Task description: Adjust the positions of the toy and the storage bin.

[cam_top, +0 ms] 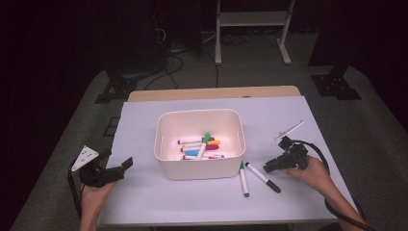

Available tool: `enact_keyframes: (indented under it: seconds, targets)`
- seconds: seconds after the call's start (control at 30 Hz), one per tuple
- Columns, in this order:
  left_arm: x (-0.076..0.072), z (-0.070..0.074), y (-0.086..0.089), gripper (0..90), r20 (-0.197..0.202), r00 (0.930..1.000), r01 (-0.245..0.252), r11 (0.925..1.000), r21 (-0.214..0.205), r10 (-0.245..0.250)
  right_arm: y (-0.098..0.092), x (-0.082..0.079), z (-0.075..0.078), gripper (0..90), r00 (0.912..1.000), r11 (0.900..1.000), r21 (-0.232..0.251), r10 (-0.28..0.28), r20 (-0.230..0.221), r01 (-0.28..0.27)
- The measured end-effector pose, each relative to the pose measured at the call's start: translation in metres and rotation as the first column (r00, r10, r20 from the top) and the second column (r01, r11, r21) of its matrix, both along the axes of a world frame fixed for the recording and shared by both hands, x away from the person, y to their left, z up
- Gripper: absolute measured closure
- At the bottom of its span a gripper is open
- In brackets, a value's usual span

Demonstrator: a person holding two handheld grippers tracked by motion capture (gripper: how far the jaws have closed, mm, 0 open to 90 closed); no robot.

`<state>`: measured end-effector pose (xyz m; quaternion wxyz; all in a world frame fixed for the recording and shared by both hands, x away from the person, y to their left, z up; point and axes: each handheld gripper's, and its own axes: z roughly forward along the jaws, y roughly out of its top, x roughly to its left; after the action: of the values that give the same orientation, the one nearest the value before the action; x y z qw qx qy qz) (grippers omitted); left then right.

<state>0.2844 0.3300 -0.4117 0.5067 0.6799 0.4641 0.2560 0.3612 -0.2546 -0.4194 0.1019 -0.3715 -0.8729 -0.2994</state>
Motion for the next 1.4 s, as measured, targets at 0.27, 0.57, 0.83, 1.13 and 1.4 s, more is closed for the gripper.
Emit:
enact_keyframes:
  seconds: [0.27,0.57,0.83,1.13,1.4]
  targets:
    - [-0.001,0.0,0.001,0.7,0.002,1.0,0.0,1.0,0.001,0.0,0.038,-0.019,-0.014,56.4,0.9925,0.9907,-0.124,0.068,0.102,-0.055]
    - [0.0,0.001,0.002,0.7,0.004,1.0,-0.002,1.0,0.0,0.002,0.021,-0.015,-0.01,70.1,0.993,0.9858,-0.168,0.008,0.118,0.012]
    - [-0.001,0.001,0.002,0.7,0.004,1.0,-0.002,1.0,-0.003,0.002,0.027,-0.015,-0.011,74.6,0.9788,0.96,-0.277,0.016,0.204,0.042]
    - [-0.001,0.001,0.002,0.7,0.003,1.0,-0.004,1.0,-0.002,0.004,0.016,-0.006,-0.011,75.4,0.992,0.9784,-0.205,0.0,0.126,0.026]
    - [0.0,0.001,0.001,0.7,0.002,1.0,-0.002,1.0,0.001,0.002,-0.004,-0.001,0.002,75.4,0.9978,0.9956,-0.09,-0.02,0.063,0.026]
